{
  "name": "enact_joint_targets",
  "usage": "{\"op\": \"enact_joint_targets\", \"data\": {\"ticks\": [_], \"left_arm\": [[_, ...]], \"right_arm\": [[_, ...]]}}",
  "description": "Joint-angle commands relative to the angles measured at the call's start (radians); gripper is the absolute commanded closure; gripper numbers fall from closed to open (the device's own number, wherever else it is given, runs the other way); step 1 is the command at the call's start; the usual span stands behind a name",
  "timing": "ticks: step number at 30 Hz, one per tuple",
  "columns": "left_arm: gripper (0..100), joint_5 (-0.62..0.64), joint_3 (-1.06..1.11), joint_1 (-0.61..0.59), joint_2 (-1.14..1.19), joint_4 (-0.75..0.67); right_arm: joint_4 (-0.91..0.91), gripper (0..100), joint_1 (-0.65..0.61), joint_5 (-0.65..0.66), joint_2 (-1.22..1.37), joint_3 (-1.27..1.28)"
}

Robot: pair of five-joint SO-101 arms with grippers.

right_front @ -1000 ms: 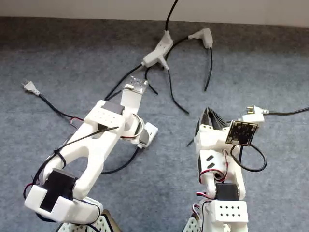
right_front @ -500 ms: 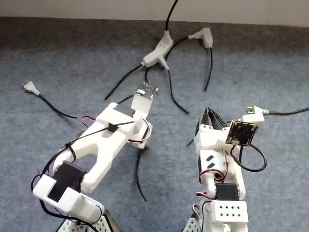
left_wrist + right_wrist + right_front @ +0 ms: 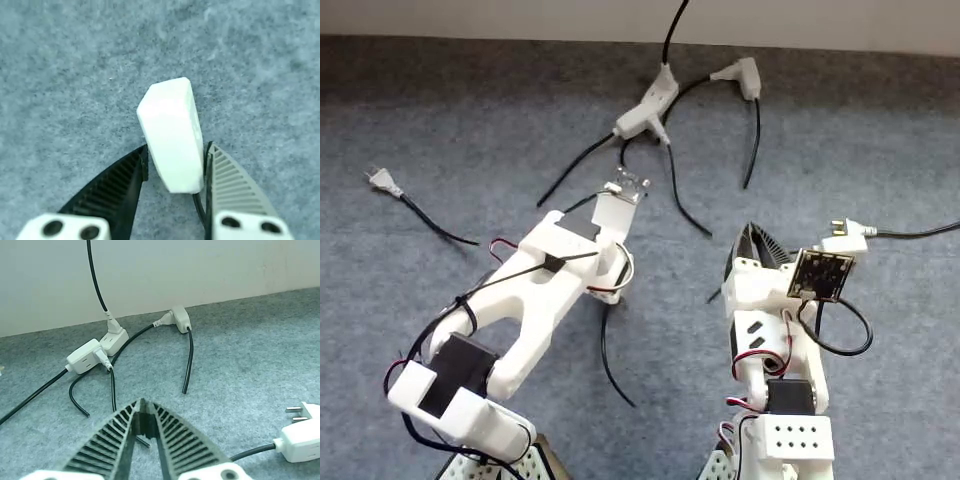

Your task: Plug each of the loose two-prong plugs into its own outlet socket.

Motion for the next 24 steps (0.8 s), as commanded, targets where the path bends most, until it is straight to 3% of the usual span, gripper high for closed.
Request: {"op": "enact_joint_targets", "data": {"ticks": [1,5,11,20,24], "left_arm": [[86,0.002,-0.036,-0.038,-0.012,-0.005],[99,0.0,-0.038,-0.12,-0.012,-0.009],[99,-0.02,-0.088,-0.199,-0.004,0.032],[99,-0.305,-0.136,-0.409,0.002,0.077],[99,-0.368,-0.105,-0.461,0.082,0.058]], "right_arm": [[-0.002,99.1,-0.002,0.012,-0.016,0.14],[-0.002,99.1,-0.002,0.012,-0.016,0.139],[-0.002,98.9,-0.002,0.012,-0.016,0.139],[-0.002,98.9,-0.002,0.012,-0.016,0.14],[-0.002,98.9,-0.002,0.012,-0.016,0.14]]}}
